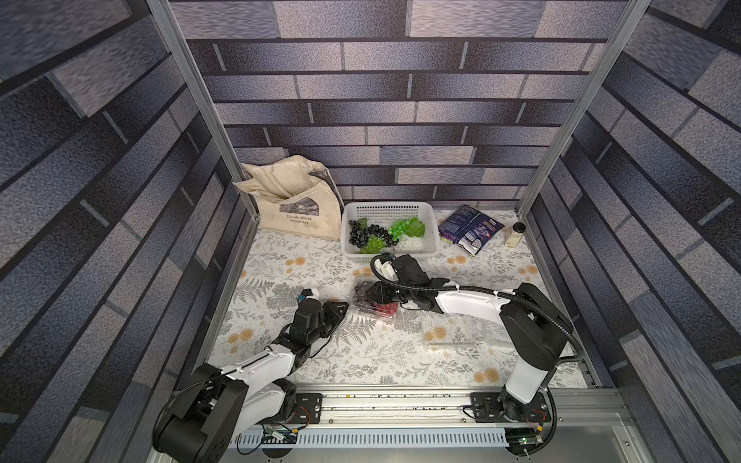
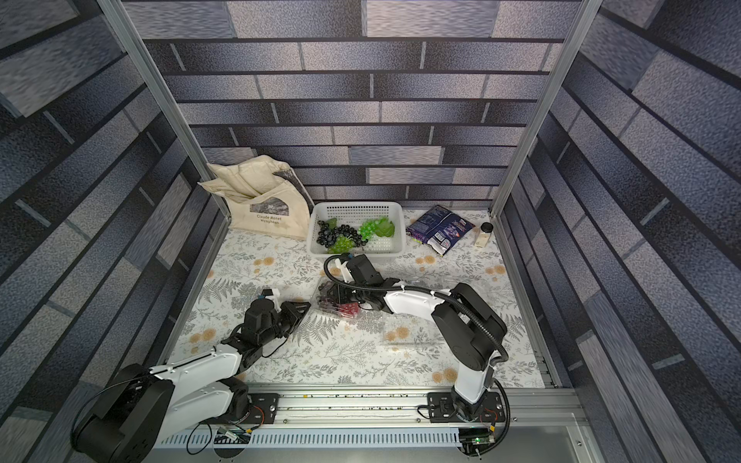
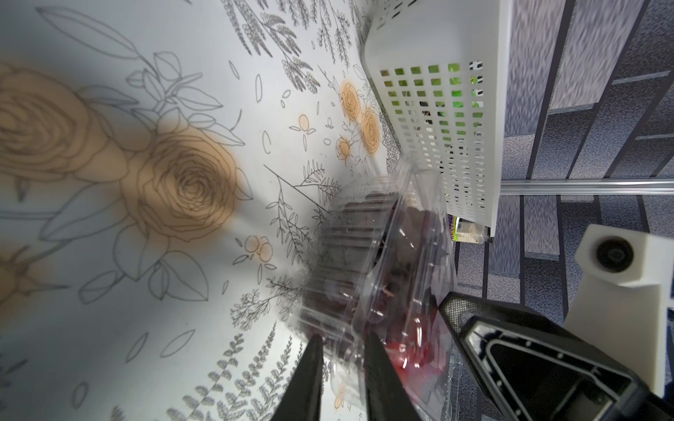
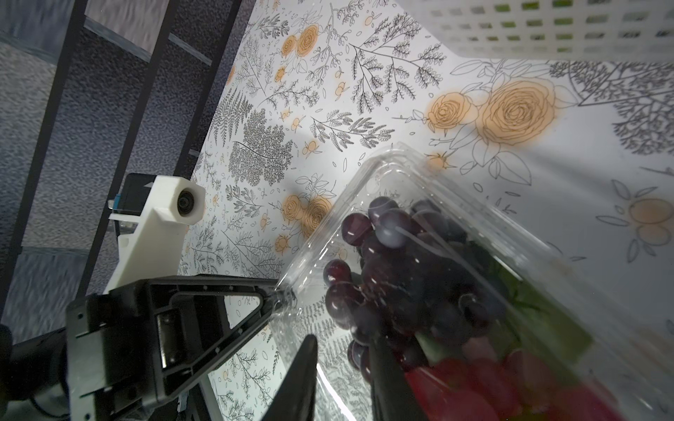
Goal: Pack grapes into containers
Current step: Close the packing box at the center of the board.
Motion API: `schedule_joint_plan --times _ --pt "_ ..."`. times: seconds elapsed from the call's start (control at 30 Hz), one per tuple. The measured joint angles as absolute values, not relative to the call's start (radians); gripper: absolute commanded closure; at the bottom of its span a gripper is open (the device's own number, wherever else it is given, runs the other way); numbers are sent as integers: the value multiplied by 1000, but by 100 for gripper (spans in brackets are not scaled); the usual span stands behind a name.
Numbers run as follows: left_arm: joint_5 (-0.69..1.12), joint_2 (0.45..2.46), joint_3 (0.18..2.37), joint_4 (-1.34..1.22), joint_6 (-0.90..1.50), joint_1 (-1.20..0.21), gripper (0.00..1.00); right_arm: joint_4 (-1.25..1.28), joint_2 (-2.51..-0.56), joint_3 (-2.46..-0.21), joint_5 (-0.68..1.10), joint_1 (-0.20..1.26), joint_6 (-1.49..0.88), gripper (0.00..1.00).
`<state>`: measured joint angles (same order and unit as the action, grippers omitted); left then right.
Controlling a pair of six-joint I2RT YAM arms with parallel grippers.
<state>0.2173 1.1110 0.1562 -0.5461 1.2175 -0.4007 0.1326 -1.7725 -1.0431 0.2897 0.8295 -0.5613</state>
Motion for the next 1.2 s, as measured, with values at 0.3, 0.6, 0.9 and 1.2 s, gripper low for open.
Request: schedule_joint_plan --times 0.3,0.6,0.9,1.2 --pt "203 1161 148 -629 1251 -416 82 133 -1773 -1043 290 830 -569 73" --pt "194 1194 148 -674 1266 -425 85 133 -1773 -1042 290 830 -568 73" --pt "182 1242 148 -736 1280 -440 87 133 -1773 -1042 290 830 -568 73" --pt "178 1241 148 -737 1288 -445 83 136 -1771 -1034 289 830 -567 71"
